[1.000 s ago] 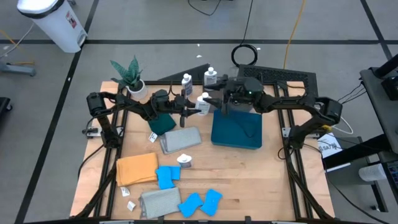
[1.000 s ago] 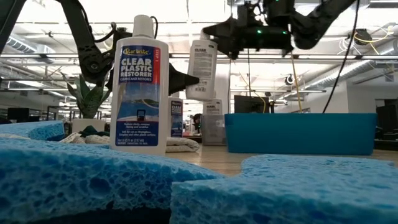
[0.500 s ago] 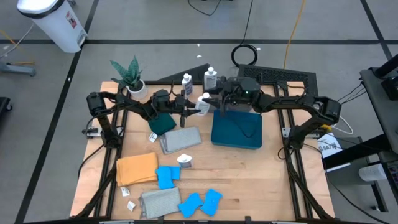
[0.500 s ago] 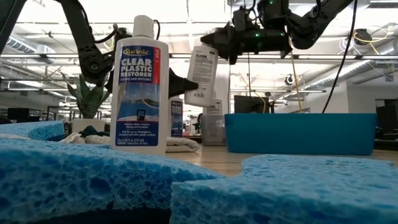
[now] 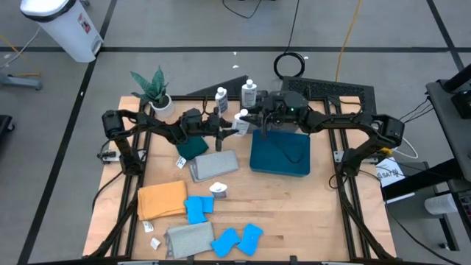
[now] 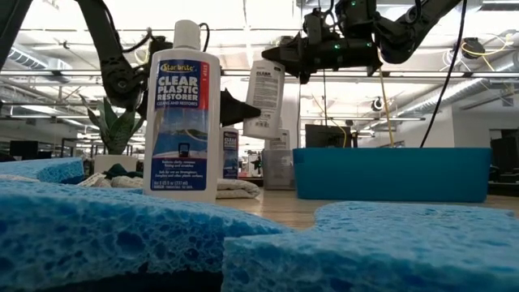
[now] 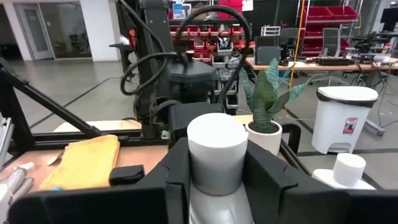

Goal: Pick & Place Kitchen Items
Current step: Put the white clear plastic restorer into the left black bin

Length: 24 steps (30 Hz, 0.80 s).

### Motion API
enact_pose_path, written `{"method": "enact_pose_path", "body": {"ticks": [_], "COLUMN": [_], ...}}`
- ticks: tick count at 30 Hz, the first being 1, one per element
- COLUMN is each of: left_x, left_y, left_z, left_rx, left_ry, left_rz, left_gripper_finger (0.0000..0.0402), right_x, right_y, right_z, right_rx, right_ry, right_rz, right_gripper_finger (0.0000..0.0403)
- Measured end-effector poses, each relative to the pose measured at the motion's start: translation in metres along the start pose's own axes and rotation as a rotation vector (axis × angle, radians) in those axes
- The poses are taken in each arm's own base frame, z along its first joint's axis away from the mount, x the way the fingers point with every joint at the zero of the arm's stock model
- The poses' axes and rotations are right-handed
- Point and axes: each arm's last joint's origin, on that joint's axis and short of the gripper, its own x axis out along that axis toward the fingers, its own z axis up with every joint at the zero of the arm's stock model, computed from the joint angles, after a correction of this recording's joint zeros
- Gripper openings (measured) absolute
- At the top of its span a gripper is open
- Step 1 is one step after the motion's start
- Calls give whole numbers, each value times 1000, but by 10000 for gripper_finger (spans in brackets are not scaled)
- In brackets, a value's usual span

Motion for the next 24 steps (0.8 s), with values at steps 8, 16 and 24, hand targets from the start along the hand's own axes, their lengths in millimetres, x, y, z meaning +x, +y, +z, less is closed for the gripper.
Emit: {"method": "enact_pose_path", "body": {"ticks": [8,16,24], "left_x": [-3,-12,-12], "left_y": [-3,-3,-3], "left_z": [33,50,49], "left_rx": [26,80,72], "left_ry": [56,88,92], "left_rz": [198,228,229], "left_gripper_finger": [230,330,362], "right_x": [-8,-30,-47], "right_y": [-3,-18,-49], "right_z": [12,26,10], "right_rx": [-31,-98,-128], "right_ry": [-32,20,118], "right_rz": [-37,-211,-426], "right_gripper_finger": [81,81,81]}}
